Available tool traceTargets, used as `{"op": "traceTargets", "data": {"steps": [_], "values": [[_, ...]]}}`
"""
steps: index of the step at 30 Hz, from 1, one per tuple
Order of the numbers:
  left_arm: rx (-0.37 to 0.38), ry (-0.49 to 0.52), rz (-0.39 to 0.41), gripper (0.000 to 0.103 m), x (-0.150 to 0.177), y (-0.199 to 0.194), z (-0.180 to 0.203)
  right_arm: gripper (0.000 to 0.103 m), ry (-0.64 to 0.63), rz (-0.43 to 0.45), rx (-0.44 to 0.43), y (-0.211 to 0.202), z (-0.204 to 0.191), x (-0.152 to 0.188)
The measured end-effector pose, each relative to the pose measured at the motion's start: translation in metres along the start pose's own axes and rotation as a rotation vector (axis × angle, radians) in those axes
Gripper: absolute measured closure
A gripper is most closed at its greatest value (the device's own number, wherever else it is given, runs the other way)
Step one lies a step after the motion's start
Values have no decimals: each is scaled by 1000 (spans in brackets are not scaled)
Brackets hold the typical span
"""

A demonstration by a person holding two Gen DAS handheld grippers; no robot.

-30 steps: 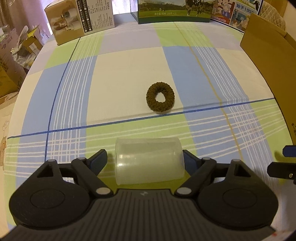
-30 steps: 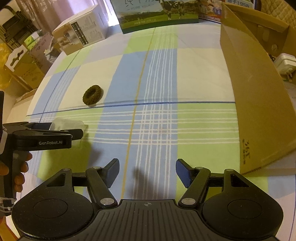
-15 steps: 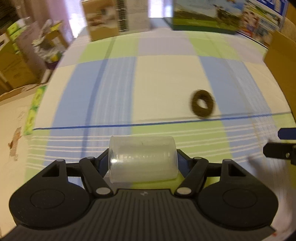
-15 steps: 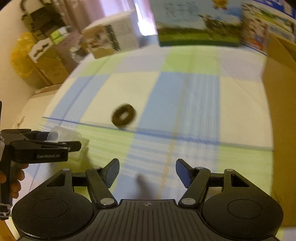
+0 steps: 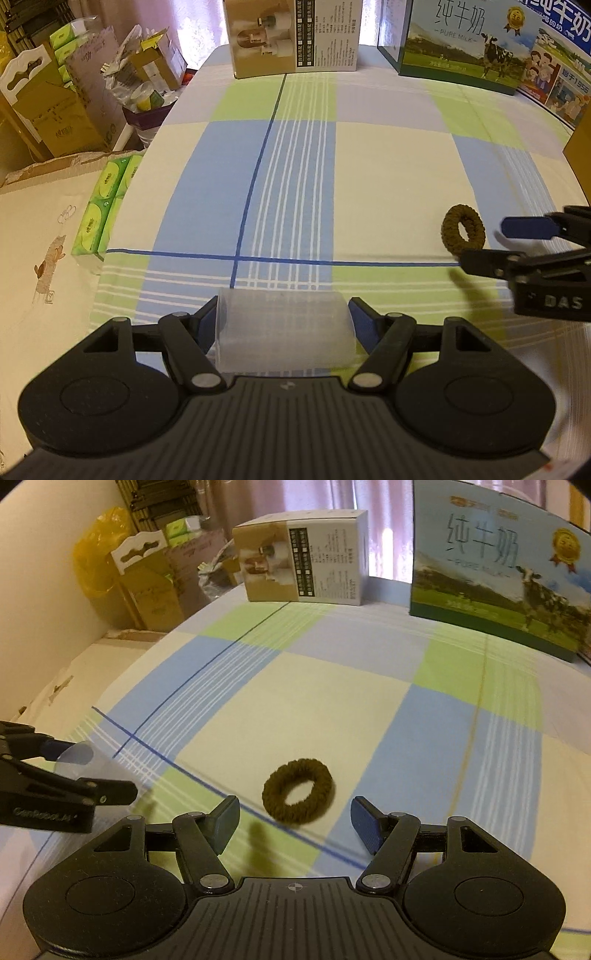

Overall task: Organize objects
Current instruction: 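Grasp the brown fuzzy hair tie with the right tool while the left tool holds the cup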

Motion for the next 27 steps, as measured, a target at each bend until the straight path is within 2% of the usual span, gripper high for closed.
{"op": "traceTargets", "data": {"steps": [4,6,7,8,10,14,18,27], "values": [[3,0,-4,34,-1,2,0,39,-29,13,10,10,-1,-3],[4,2,-5,34,-1,3,1,44,-51,17,18,14,-3,-3],[5,3,-6,34,-1,4,1,53,-60,12,17,16,-4,-2],[7,3,-6,34,-1,4,1,58,-72,18,21,17,-5,-2],[8,6,-7,34,0,5,3,63,-97,27,36,18,-6,-2],[12,11,-12,34,2,5,6,83,-117,22,35,17,-7,-1],[23,20,-16,34,4,3,11,86,-131,0,42,13,-8,6],[71,69,-21,34,16,-10,39,87,-71,-44,41,-17,-2,42]]}}
Point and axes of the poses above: each gripper's, at about its wrist camera, not at the fingertips, and y roughly the way its jaws point, z to its right, x to its underside, the point moved 8 cm from there along y, roughly the way its jaws point, and after that the axes turned 8 degrees about y, right-handed, at the moved point
